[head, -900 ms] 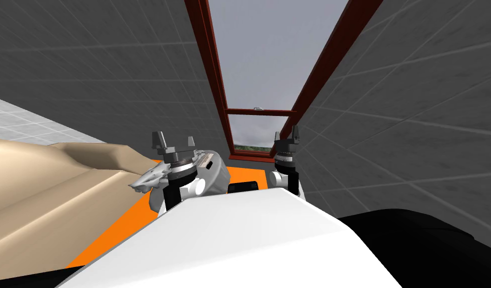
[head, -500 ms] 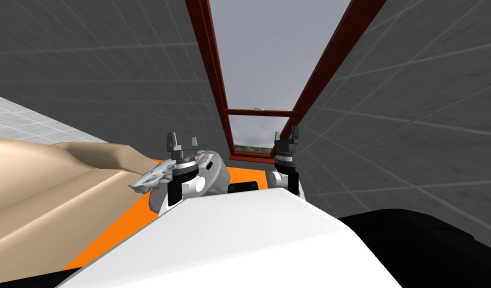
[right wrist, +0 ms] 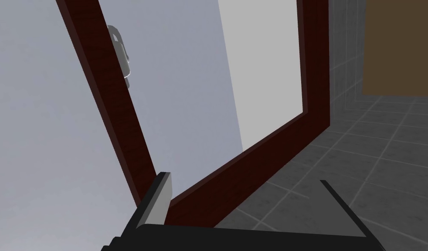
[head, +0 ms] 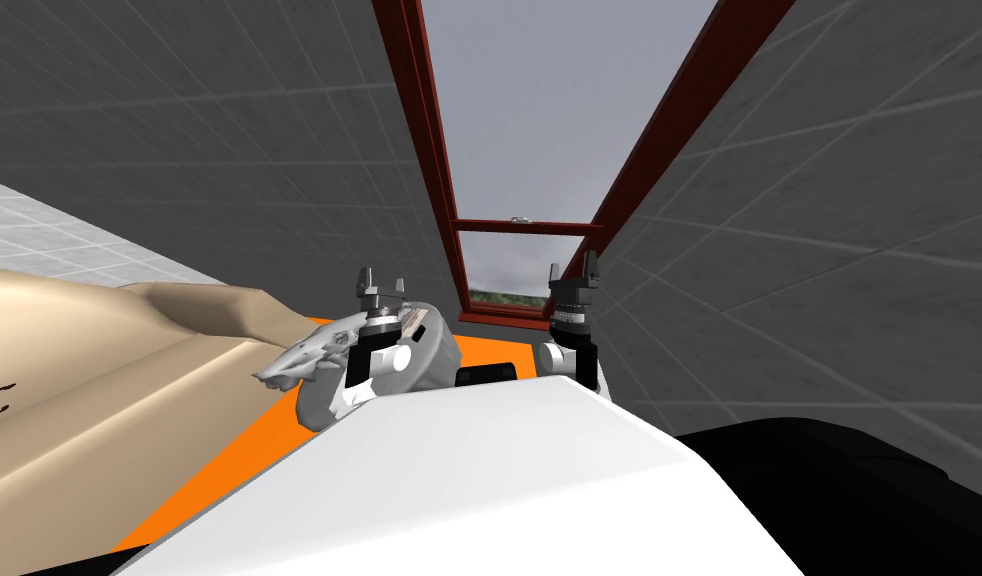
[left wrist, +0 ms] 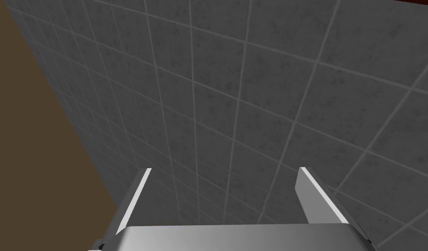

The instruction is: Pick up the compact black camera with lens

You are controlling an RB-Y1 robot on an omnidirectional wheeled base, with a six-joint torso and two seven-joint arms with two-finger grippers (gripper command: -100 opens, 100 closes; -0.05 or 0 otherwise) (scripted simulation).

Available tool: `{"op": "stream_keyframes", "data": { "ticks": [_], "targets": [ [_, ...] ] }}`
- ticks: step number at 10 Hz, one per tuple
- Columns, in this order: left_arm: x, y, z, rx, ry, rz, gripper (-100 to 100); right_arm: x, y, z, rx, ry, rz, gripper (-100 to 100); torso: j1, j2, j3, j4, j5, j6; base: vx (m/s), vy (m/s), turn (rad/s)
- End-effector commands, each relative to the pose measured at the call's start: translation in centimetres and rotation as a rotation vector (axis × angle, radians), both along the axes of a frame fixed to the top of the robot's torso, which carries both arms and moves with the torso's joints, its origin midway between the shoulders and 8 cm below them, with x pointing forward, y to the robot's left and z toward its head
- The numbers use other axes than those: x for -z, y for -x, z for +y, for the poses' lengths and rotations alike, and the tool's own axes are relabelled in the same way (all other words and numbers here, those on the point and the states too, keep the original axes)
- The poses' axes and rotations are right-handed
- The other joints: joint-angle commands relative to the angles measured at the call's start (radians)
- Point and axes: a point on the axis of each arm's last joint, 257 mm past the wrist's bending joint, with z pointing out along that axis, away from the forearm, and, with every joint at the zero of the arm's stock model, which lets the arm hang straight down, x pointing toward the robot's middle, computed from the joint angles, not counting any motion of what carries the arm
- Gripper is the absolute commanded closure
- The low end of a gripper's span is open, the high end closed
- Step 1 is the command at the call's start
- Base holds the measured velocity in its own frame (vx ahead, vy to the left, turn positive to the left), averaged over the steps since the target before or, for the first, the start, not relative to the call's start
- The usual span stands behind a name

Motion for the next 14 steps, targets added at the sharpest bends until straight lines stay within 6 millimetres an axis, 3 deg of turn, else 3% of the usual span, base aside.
{"op": "stream_keyframes", "data": {
  "ticks": [1, 8, 14],
  "targets": [
    [1.1, -0.8, 0.4, 0.006, 0.02, 0.031, -100, 0.0, 0.0, 0.0, 0.0, 0.0, 0.0, 0, 0.0, 0.0, 0.0, 0.0, 0.0, 0.0, 0.038, -0.005, 0.009],
    [7.7, -7.0, 3.6, 0.045, 0.203, 0.222, -100, 0.0, 0.0, 0.0, 0.0, 0.0, 0.0, 0, -0.001, 0.001, 0.001, 0.0, 0.0, 0.0, 0.035, -0.01, 0.032],
    [13.9, -10.6, 5.5, 0.059, 0.339, 0.393, -100, 0.0, 0.0, 0.0, 0.0, 0.0, 0.0, 0, -0.001, 0.002, 0.001, 0.0, 0.0, 0.0, 0.031, -0.016, 0.026]
  ]
}}
